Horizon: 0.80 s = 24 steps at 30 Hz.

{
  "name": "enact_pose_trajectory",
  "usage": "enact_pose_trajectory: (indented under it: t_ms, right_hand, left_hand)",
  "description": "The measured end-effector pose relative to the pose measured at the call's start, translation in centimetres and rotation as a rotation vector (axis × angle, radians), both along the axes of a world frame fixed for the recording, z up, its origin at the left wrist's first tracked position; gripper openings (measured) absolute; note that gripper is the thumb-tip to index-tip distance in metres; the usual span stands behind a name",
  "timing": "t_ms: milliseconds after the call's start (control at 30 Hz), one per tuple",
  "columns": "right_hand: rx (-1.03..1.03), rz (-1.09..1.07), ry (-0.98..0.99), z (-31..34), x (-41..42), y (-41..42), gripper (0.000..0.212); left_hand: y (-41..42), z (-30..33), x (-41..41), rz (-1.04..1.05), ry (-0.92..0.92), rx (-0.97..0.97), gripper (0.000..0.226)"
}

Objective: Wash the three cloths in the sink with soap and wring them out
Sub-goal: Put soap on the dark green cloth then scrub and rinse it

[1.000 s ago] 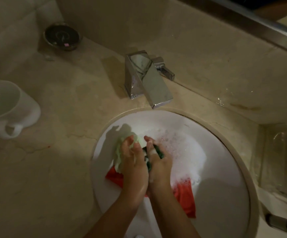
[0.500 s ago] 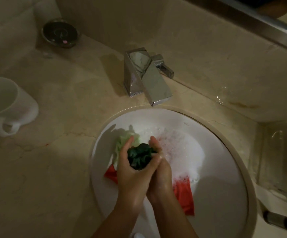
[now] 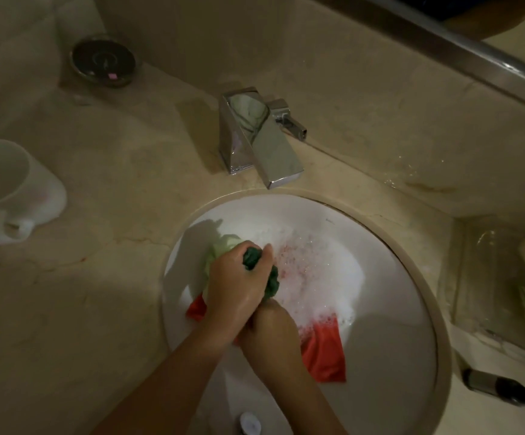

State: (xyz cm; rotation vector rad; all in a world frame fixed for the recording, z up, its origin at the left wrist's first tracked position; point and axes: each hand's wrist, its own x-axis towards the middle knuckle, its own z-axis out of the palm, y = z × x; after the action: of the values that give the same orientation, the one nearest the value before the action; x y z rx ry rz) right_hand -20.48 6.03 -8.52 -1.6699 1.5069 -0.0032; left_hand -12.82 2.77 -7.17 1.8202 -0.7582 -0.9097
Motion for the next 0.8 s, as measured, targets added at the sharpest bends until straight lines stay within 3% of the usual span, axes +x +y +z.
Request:
enact_pose_trajectory:
  t_ms: [67, 133, 200, 233, 300, 367, 433, 500, 600, 633, 700, 800]
  right_hand:
    - [0.153, -0.280, -0.267, 0.9, 0.0, 0.0, 0.023]
    - [0.565, -0.813, -0.732, 1.7, -0.3, -0.3, 0.029]
    - [1.016, -1.148, -1.110, 2.4, -0.8, -0.9, 0.055]
    - [1.094, -1.189, -1.155, 2.9, -1.2, -1.3, 0.068]
    - [1.060, -1.142, -1.183, 3.8, -1.4, -2.1, 0.070]
    - [0.870, -1.092, -1.139, 4.2, -1.1, -2.9, 0.044]
    - [0.654, -1.082, -1.083, 3.7, -0.9, -3.4, 0.030]
    - [0.454, -1.045, -1.016, 3.4, -0.1, -3.6, 0.035]
    - [0.198, -0.940, -0.807, 3.3, 1.1, -4.0, 0.018]
    - [0.126, -0.912, -0.761, 3.1, 1.3, -4.1, 0.026]
    - [0.098, -0.943, -0.726, 3.0, 1.8, -4.1, 0.040]
    - [0.229, -1.111, -0.791, 2.3, 2.6, -3.0, 0.029]
  left_hand:
    - [-0.4, 0.4, -0.2, 0.076, 0.038, 0.077, 0.040]
    - [-0.2, 0.1, -0.4, 0.278, 0.254, 0.086, 0.028]
    - [0.5, -0.2, -0.9, 0.394, 0.515, 0.090, 0.022]
    - [1.0, -0.4, -1.3, 0.337, 0.552, 0.067, 0.020]
    - [1.8, -0.1, -1.6, 0.073, 0.325, -0.013, 0.017]
    - [2.4, -0.4, -1.9, -0.085, -0.004, -0.021, 0.040]
    - [2.6, -0.9, -2.5, -0.113, -0.061, 0.029, 0.053]
    - [2.4, -0.8, -2.9, -0.037, 0.139, 0.090, 0.046]
    - [2.2, -0.1, -3.3, 0.118, 0.456, 0.140, 0.044]
    - [2.4, 0.0, -3.1, 0.160, 0.575, 0.140, 0.044]
    - [2.9, 0.4, -2.7, 0.137, 0.720, 0.107, 0.046]
    - [2.7, 0.5, -1.2, 0.068, 0.753, 0.092, 0.042]
